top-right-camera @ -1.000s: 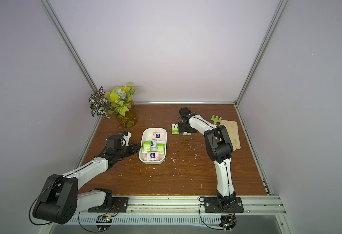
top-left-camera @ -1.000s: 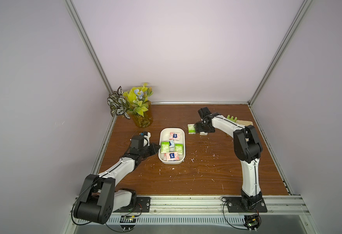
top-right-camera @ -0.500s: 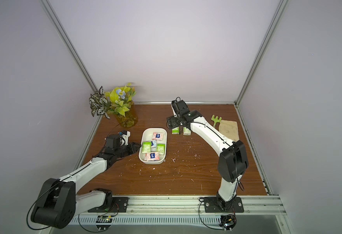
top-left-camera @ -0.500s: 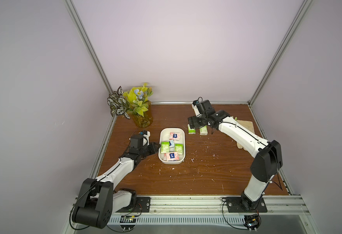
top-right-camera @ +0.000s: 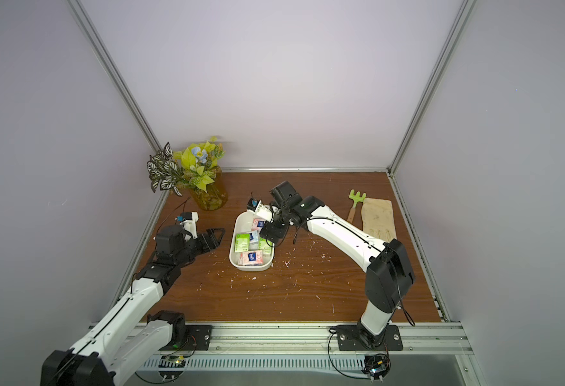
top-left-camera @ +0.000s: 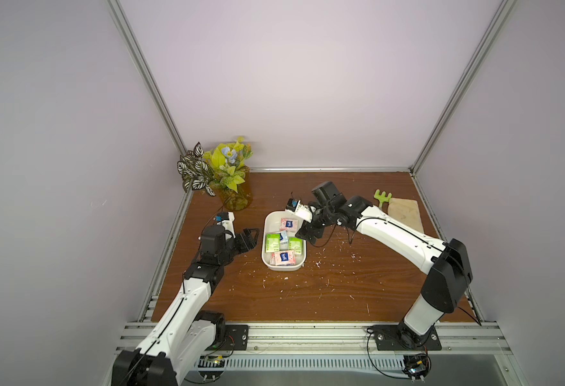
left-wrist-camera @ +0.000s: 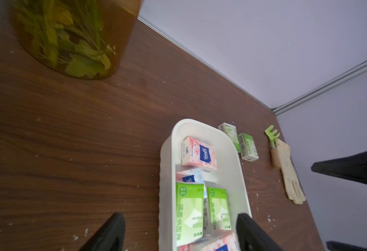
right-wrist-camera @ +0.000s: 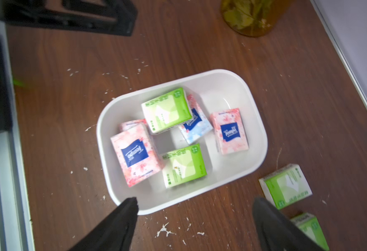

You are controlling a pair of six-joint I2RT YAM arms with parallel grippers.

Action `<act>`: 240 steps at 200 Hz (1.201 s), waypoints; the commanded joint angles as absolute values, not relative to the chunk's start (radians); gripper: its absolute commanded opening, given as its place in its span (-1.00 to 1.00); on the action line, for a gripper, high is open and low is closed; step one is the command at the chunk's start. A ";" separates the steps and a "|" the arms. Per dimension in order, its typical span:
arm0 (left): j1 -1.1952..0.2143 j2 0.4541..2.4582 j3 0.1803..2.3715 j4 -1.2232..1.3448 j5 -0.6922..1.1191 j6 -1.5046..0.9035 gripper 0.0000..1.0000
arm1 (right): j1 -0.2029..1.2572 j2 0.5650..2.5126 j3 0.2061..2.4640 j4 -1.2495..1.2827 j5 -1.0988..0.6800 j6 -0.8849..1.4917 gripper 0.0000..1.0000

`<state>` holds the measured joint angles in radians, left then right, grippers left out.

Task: Take the pocket tissues out of the storage box
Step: Pick up the pocket tissues from the storage box.

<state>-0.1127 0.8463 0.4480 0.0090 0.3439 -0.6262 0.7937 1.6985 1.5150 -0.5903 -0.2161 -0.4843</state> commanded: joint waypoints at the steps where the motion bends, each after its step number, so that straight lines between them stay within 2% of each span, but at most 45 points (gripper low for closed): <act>1: -0.086 0.783 0.419 -0.052 0.282 -0.637 0.75 | 0.838 1.724 1.546 -0.592 -0.285 -0.640 0.73; 28: -0.081 0.735 0.406 -0.103 0.261 -0.631 0.87 | 0.890 1.800 1.584 -0.635 -0.270 -0.699 0.62; 62: -0.080 0.718 0.387 -0.127 0.262 -0.632 0.89 | 0.930 1.890 1.628 -0.668 -0.267 -0.755 0.45; 128: -0.078 0.735 0.384 -0.118 0.268 -0.631 0.89 | 0.948 1.994 1.685 -0.720 -0.270 -0.795 0.30; 240: -0.078 0.764 0.390 -0.103 0.282 -0.628 0.89 | 0.951 2.030 1.663 -0.739 -0.270 -0.832 0.46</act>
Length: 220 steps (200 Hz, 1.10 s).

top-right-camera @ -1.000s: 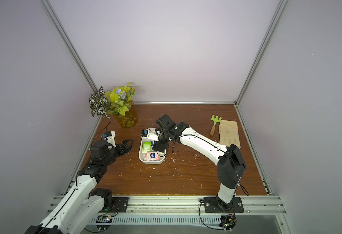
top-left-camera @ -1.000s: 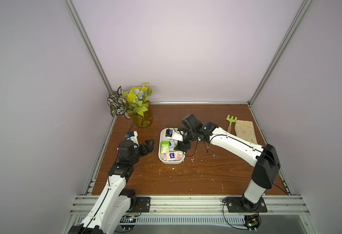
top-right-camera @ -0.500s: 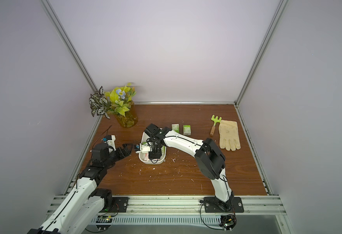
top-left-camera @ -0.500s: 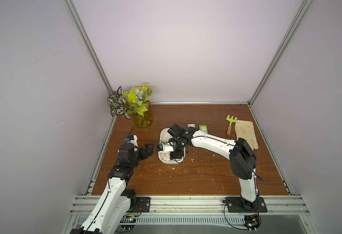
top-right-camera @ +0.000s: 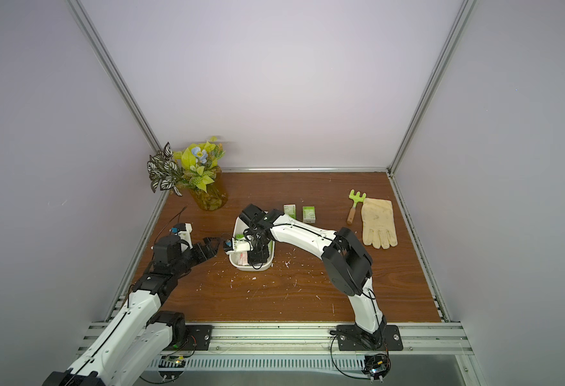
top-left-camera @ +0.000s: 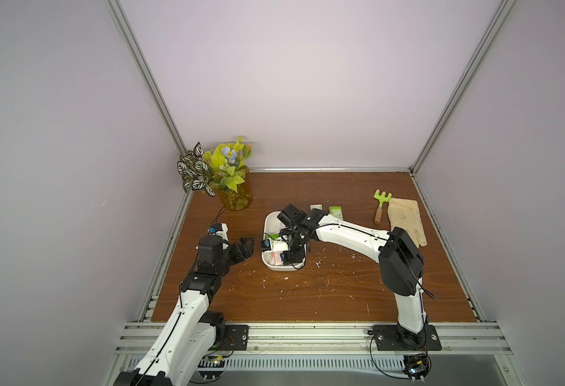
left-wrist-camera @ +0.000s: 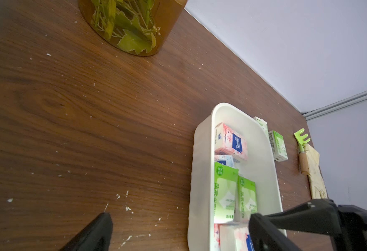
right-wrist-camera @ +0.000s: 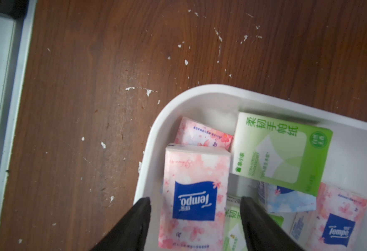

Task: Take the pocket tissues out of the storage box
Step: Pick up the pocket tissues from the storage box.

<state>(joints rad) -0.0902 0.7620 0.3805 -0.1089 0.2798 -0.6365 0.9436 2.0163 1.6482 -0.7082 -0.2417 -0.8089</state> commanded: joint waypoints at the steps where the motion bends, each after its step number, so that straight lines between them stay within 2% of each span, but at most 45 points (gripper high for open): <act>1: -0.078 0.764 0.390 -0.103 0.282 -0.628 0.89 | 0.951 2.031 1.664 -0.739 -0.270 -0.833 0.46; 59: -0.078 0.767 0.384 -0.103 0.282 -0.626 0.89 | 0.951 2.068 1.678 -0.763 -0.299 -0.846 0.43; 99: -0.078 0.769 0.382 -0.103 0.284 -0.624 0.89 | 0.950 2.089 1.689 -0.770 -0.206 -0.838 0.40; 127: -0.078 0.774 0.380 -0.098 0.284 -0.625 0.89 | 0.951 2.069 1.684 -0.747 -0.203 -0.831 0.36; 220: -0.079 0.787 0.371 -0.086 0.291 -0.630 0.89 | 0.952 1.994 1.639 -0.686 -0.225 -0.815 0.01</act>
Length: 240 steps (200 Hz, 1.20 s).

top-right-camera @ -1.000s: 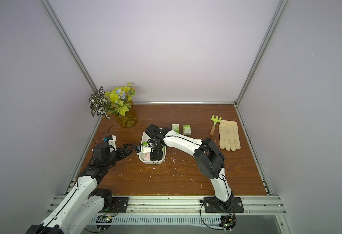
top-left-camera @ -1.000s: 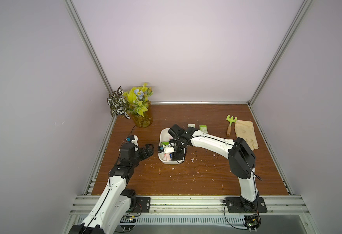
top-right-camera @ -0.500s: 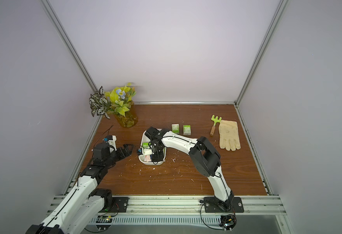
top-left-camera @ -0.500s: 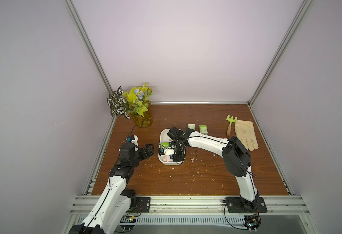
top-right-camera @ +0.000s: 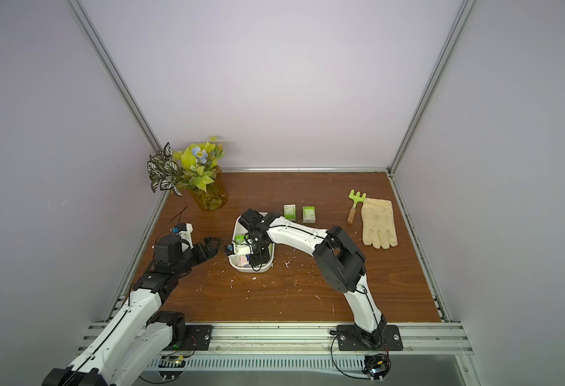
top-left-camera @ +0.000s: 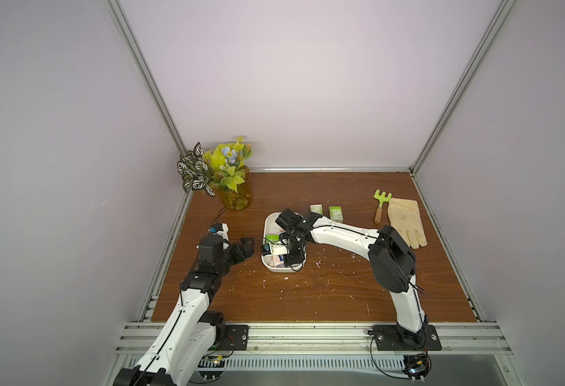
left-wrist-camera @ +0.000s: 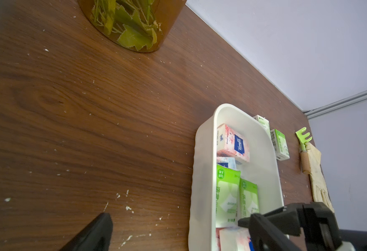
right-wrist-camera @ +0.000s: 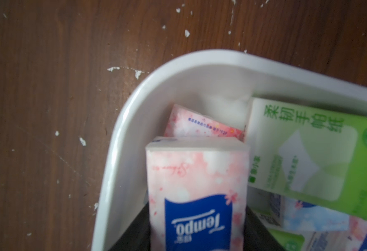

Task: Take the pocket tissues out of the storage box
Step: Pick up the pocket tissues from the storage box, then place the pocket tissues at the center of the board.

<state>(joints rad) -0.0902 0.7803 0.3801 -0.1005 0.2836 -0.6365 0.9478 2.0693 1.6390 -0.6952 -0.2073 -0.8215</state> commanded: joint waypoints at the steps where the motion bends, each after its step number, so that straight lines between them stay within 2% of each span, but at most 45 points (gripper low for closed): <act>1: -0.078 0.787 0.371 -0.086 0.291 -0.631 0.89 | 0.952 1.993 1.640 -0.686 -0.224 -0.815 0.01; 62: -0.078 0.791 0.371 -0.074 0.303 -0.635 0.89 | 0.949 1.943 1.634 -0.677 -0.219 -0.763 -0.03; 98: -0.078 0.817 0.372 -0.032 0.349 -0.640 0.87 | 0.927 1.884 1.641 -0.627 -0.154 -0.592 -0.02; 140: -0.078 0.846 0.374 -0.002 0.376 -0.645 0.85 | 0.828 1.811 1.627 -0.592 -0.132 -0.304 -0.04; 197: -0.080 0.886 0.363 0.076 0.451 -0.662 0.80 | 0.634 1.679 1.474 -0.498 -0.003 0.046 -0.08; 240: -0.088 0.953 0.379 0.114 0.508 -0.665 0.60 | 0.506 1.598 1.321 -0.394 0.082 0.189 -0.09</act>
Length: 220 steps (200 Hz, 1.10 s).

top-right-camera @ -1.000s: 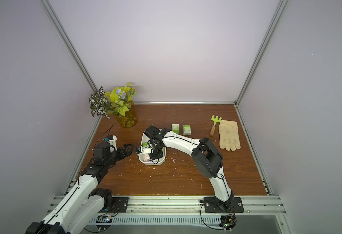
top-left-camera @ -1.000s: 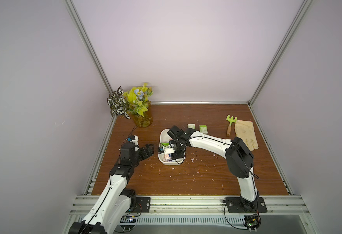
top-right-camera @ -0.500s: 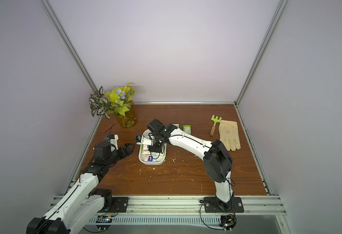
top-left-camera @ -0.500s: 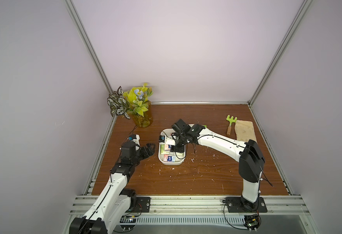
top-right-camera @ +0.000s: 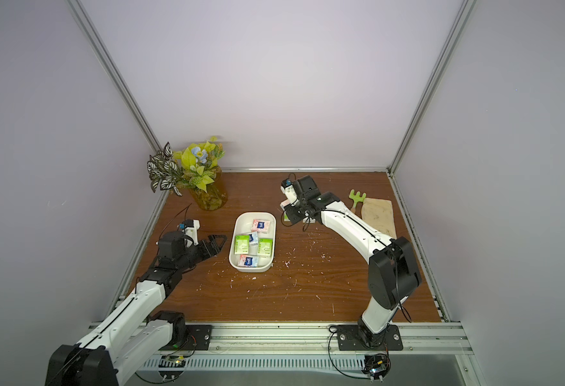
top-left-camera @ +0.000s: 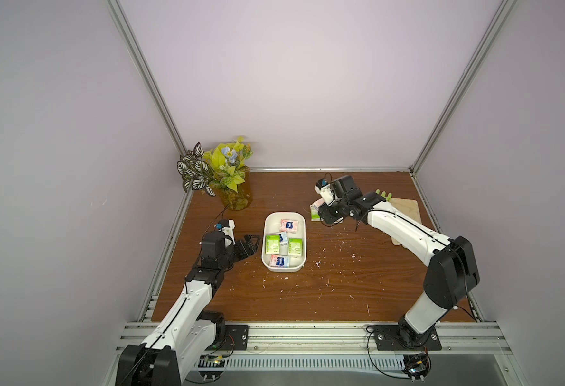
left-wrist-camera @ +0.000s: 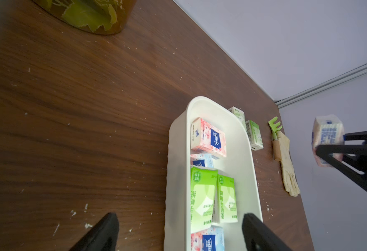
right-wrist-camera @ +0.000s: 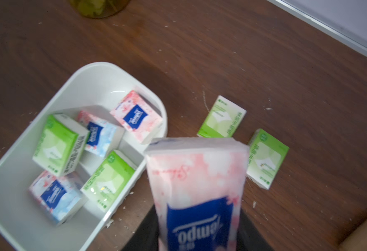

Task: Take the pocket tissues out of the storage box
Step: Place the pocket tissues at the center of the board.

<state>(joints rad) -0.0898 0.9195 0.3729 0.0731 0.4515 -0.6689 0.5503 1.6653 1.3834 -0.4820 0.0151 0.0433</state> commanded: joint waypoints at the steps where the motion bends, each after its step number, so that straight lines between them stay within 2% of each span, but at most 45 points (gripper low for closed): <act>1: -0.089 0.958 0.380 0.113 0.509 -0.665 0.59 | 0.503 1.597 1.317 -0.391 0.082 0.191 -0.09; 34: -0.113 1.011 0.401 0.114 0.503 -0.658 0.54 | 0.394 1.593 1.229 -0.334 0.076 0.250 -0.10; 82: -0.138 1.068 0.424 0.115 0.498 -0.655 0.51 | 0.293 1.696 1.243 -0.353 0.097 0.229 -0.09; 147: -0.141 1.083 0.436 0.113 0.489 -0.655 0.51 | 0.256 1.879 1.364 -0.412 0.127 0.214 -0.11; 220: -0.141 1.087 0.437 0.101 0.485 -0.645 0.51 | 0.245 1.966 1.401 -0.428 0.153 0.233 -0.09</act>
